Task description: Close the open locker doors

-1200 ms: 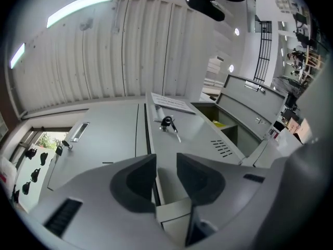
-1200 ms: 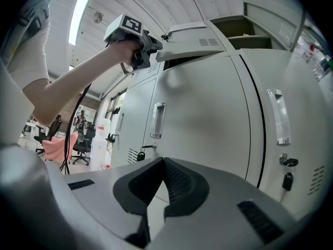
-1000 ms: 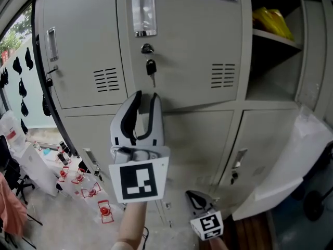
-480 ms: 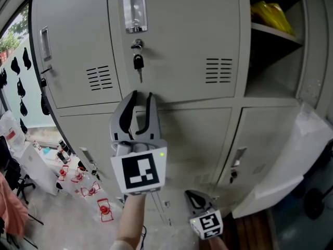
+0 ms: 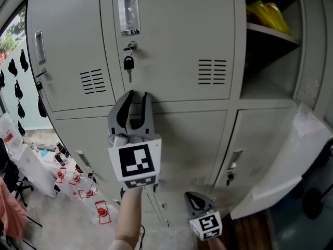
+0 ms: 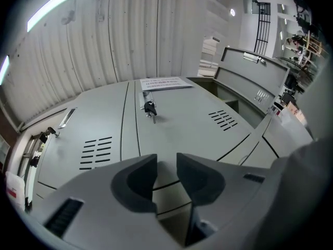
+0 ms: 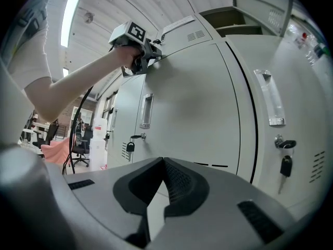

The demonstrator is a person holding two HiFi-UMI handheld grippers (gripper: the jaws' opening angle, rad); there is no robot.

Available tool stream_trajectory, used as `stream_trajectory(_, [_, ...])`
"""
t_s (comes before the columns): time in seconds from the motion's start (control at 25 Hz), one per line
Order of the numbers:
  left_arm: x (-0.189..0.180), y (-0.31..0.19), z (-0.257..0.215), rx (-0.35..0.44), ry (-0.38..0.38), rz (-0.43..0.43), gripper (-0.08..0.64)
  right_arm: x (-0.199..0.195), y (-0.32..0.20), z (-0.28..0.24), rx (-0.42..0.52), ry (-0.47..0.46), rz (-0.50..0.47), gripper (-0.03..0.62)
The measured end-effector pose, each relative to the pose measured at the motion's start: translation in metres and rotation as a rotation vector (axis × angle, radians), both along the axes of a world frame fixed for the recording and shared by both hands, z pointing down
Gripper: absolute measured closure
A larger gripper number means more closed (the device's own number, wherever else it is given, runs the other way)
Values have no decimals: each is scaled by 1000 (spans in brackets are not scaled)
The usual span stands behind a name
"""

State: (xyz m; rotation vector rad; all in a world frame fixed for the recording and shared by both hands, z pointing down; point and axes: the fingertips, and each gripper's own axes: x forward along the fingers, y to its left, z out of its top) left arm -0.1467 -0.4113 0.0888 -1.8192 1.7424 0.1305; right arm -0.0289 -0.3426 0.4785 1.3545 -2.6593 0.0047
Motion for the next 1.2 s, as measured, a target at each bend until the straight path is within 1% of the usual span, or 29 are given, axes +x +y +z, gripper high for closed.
stream_trajectory(0.12, [0, -2, 1, 3, 10, 2, 454, 4, -2, 1, 12, -6, 7, 588])
stream_trajectory(0.32, [-1, -3, 0, 11, 23, 9, 454, 15, -3, -1, 5, -4, 35, 588])
stream_trajectory(0.48, [2, -1, 0, 20, 86, 43, 454, 22, 1, -4, 16, -4, 58, 588])
stream_trajectory(0.52, [3, 1, 0, 19, 81, 40, 454, 22, 2, -5, 19, -4, 62, 588])
stream_trajectory(0.6, [5, 6, 1, 15, 34, 9, 449, 26, 6, -3, 15, -3, 73, 588])
stream_trajectory(0.64, [7, 10, 0, 21, 23, 0, 449, 29, 9, -2, 10, -2, 82, 588])
stream_trajectory(0.68, [8, 15, -3, 33, 37, 5, 449, 33, 12, -1, 6, -2, 92, 588])
stream_trajectory(0.76, [11, 27, -9, 60, 95, 34, 449, 40, 17, -2, 12, -12, 118, 588])
stream_trajectory(0.8, [13, 33, -13, 70, 108, 42, 449, 45, 19, -3, 25, -21, 131, 588])
stream_trajectory(0.88, [17, 42, -18, 86, 106, 47, 449, 55, 24, -2, 48, -31, 157, 588])
stream_trajectory(0.96, [21, 50, -22, 96, 105, 54, 449, 64, 33, -1, 25, -18, 182, 588])
stream_trajectory(1.04, [22, 55, -25, 103, 119, 67, 449, 72, 43, 0, -2, -1, 201, 588])
stream_trajectory(1.2, [25, 68, -29, 131, 124, 73, 449, 82, 56, 2, 0, 4, 225, 588])
